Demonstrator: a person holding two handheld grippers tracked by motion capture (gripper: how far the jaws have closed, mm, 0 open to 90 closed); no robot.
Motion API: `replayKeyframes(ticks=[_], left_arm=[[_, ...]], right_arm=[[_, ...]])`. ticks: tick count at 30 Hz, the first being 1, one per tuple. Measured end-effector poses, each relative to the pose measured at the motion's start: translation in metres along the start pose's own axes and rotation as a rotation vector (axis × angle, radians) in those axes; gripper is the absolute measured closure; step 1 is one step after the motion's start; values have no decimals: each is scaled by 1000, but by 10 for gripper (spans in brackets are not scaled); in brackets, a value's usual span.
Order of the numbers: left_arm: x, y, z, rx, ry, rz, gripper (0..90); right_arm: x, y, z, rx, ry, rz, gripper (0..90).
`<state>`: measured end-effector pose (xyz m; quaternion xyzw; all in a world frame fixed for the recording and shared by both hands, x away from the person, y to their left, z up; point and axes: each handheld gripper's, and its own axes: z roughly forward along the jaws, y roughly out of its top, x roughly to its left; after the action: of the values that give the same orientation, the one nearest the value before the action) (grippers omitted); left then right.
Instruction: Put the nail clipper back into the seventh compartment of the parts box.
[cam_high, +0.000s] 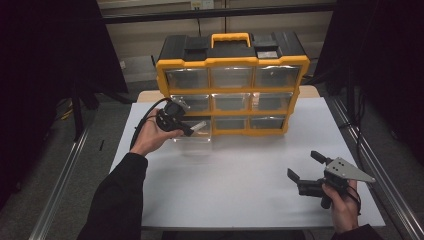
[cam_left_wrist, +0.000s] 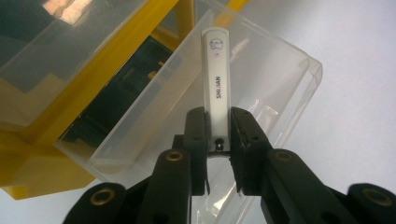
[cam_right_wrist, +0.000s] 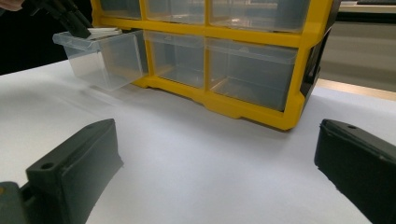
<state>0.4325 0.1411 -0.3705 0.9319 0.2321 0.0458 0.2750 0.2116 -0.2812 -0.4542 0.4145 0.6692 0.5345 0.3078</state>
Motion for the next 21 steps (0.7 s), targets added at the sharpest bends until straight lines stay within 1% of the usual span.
replayKeyframes(ticks=[2,3,4,5,6,7,8,9,10,11,12,13,14,15,16,18,21], left_arm=[[1,0,1,9,0,3,780],[2,0,0,22,-1,22,780],[2,0,0,19,-4,19,780],[2,0,1,23,-8,29,780],[2,0,2,27,-5,25,780],[0,-1,4,12,-1,-4,780],[-1,-1,5,6,1,-17,779],[0,-1,6,4,4,-8,779],[3,-1,5,27,0,20,779],[2,-1,6,18,-3,11,776],[1,-2,7,4,3,-18,775],[3,-3,7,23,0,-3,773],[3,-3,8,6,3,-3,752],[3,-4,7,6,12,-16,698],[5,-4,7,-14,5,-32,657],[5,-5,7,-22,9,-29,645],[6,-6,4,-35,21,-57,592]], right_arm=[[0,0,0,-1,-3,-1,0],[0,0,0,-1,-2,-1,0],[0,0,0,0,1,3,0],[0,0,0,0,2,3,0],[0,0,0,0,0,2,0],[0,0,0,0,1,1,0],[0,0,0,-2,2,1,0],[0,0,0,-2,0,2,0],[0,0,0,-2,-1,2,0],[0,0,0,1,3,3,0],[0,0,1,1,3,6,0],[0,0,1,1,9,0,0],[0,0,1,1,11,-4,0],[1,0,1,3,13,-1,0],[1,0,1,2,13,-3,0],[1,0,1,2,13,0,0],[0,0,1,1,13,0,0]])
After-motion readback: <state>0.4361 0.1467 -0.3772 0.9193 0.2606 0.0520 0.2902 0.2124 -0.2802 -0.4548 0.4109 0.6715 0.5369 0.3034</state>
